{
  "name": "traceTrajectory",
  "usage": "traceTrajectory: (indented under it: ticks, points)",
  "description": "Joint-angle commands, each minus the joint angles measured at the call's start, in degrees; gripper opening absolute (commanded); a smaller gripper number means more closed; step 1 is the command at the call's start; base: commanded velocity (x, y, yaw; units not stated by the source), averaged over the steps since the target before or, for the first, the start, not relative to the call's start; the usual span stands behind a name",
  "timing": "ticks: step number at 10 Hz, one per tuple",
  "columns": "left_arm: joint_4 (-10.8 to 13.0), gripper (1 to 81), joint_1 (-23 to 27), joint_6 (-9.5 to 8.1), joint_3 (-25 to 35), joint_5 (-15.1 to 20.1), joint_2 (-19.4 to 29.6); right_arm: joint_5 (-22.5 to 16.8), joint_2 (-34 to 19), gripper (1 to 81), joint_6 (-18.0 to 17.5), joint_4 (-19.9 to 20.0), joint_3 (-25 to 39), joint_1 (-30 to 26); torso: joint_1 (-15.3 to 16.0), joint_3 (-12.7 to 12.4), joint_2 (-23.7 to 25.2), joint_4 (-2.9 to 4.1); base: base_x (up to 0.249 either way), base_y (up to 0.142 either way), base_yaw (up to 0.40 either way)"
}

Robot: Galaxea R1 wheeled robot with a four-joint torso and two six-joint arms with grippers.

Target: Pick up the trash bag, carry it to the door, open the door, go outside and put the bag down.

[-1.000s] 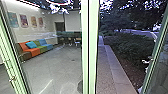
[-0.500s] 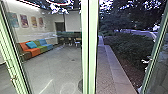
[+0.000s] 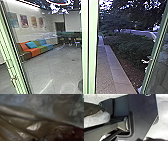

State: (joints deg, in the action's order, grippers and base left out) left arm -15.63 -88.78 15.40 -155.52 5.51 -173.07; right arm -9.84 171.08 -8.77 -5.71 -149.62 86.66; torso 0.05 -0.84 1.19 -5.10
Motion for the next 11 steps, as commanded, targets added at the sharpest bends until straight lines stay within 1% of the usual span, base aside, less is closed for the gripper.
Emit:
traceTrajectory:
  ticks: [1,3,4,5,11]
  points:
    - [0.25,1.0,2.78,0.60,0.12,3.63,-0.17,-3.26,0.16,81.1,0.32,-0.27,0.30,-3.29,0.00,0.00,0.00,0.00,0.000,0.000,0.000]
    - [0.59,1.0,2.78,0.77,0.12,3.72,0.18,-3.26,0.25,81.1,0.33,-0.36,0.30,-3.38,0.00,0.00,0.00,0.00,0.000,0.000,0.000]
    - [1.57,1.0,2.69,0.69,0.13,3.63,0.09,-3.26,0.34,81.1,0.33,-0.53,0.30,-3.38,0.00,0.00,0.00,0.00,0.000,0.000,0.000]
    - [1.74,1.0,2.60,0.69,0.21,3.72,0.09,-3.26,0.43,81.1,0.24,-0.71,0.30,-3.38,0.00,0.00,0.00,0.00,0.000,0.000,-0.145]
    - [1.74,1.0,2.69,0.69,0.21,3.81,0.09,-3.26,0.51,81.1,0.24,-0.88,0.21,-3.29,-0.02,0.00,0.00,0.00,0.000,0.000,-0.249]
